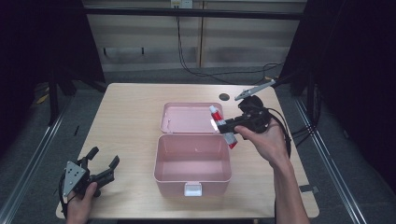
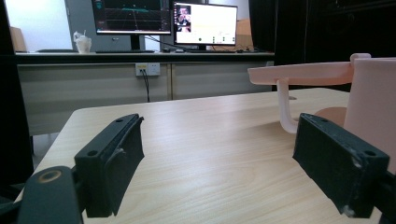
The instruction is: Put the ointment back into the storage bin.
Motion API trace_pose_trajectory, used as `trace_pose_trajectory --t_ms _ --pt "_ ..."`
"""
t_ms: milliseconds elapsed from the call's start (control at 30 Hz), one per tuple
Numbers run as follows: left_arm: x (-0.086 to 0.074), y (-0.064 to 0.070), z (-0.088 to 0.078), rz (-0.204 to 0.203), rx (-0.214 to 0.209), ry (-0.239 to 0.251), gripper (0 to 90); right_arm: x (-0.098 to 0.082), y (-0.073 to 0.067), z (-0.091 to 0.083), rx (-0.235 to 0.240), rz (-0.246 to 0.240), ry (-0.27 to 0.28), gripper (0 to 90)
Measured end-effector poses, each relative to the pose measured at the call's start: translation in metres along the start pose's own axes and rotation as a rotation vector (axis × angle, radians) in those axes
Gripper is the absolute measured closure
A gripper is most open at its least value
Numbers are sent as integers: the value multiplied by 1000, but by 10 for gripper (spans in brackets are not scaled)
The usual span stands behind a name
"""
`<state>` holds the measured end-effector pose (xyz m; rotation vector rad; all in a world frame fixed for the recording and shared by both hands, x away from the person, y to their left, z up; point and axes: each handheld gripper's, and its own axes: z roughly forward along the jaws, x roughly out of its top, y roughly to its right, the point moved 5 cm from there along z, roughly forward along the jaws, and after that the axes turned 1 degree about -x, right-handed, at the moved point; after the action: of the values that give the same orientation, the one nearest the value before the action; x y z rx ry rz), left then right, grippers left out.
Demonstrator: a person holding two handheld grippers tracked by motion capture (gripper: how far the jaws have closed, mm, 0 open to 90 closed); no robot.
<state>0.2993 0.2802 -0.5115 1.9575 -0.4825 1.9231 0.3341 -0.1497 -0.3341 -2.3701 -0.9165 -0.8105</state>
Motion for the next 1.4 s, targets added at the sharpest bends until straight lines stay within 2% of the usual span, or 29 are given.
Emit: trace_pose_trajectory --t_ms 300,400,533,833,1067,1400 --pt "0 0 0 2 1 0 157 9 -5 11 18 -61 -48 715" --pt "0 0 0 0 -1 0 157 11 -9 15 21 -77 -80 715" --pt "0 0 0 0 -2 0 157 12 -14 22 42 -105 -106 714" --pt "0 0 0 -1 -3 0 157 15 -20 37 52 -139 -166 714" --pt "0 0 0 3 -1 -1 157 21 -29 48 77 -216 -215 714" --pt "0 1 0 -5 -6 2 157 21 -27 65 85 -224 -278 714"
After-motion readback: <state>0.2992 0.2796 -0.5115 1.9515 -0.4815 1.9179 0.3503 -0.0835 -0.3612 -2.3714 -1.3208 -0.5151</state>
